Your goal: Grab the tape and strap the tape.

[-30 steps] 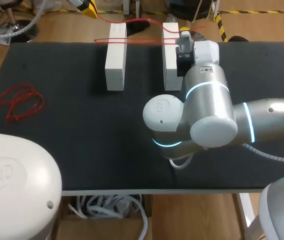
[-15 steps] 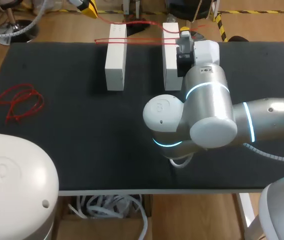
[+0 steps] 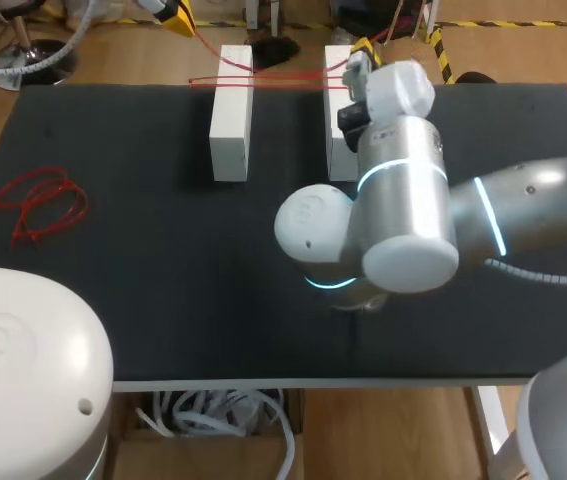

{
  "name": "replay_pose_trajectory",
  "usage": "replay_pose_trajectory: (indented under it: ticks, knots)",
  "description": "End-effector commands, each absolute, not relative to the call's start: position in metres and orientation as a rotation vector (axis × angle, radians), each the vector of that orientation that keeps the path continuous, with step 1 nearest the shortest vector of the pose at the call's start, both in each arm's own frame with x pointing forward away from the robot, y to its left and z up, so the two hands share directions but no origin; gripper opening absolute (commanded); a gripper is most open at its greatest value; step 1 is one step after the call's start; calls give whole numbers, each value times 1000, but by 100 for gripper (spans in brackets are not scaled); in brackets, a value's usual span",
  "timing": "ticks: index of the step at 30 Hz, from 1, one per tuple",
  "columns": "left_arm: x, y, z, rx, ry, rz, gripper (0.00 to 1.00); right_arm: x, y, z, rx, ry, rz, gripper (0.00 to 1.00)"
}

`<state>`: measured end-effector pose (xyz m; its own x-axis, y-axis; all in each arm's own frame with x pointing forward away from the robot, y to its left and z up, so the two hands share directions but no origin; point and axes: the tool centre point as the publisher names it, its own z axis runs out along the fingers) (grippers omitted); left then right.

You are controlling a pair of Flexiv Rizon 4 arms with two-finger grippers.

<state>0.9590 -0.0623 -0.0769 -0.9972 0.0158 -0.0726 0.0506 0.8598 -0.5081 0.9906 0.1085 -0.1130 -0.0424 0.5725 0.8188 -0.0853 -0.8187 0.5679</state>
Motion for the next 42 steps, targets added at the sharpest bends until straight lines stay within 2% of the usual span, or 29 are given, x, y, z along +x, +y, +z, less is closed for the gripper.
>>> replay_pose_trajectory:
  ticks: [1,10,18,29,42]
  knots:
    - [960,-62,-76,54,2970,-808,0,992,117,-98,1604,716,1786,0]
    - [960,-62,-76,54,2970,-808,0,988,130,-84,1381,794,1651,0]
    - [960,-62,-76,54,2970,-808,0,991,115,-79,1428,675,1575,0]
    - [960,-62,-76,54,2970,-808,0,987,137,-64,1211,824,1596,0]
    - [960,-62,-76,54,2970,-808,0,980,155,-53,926,1019,1347,0]
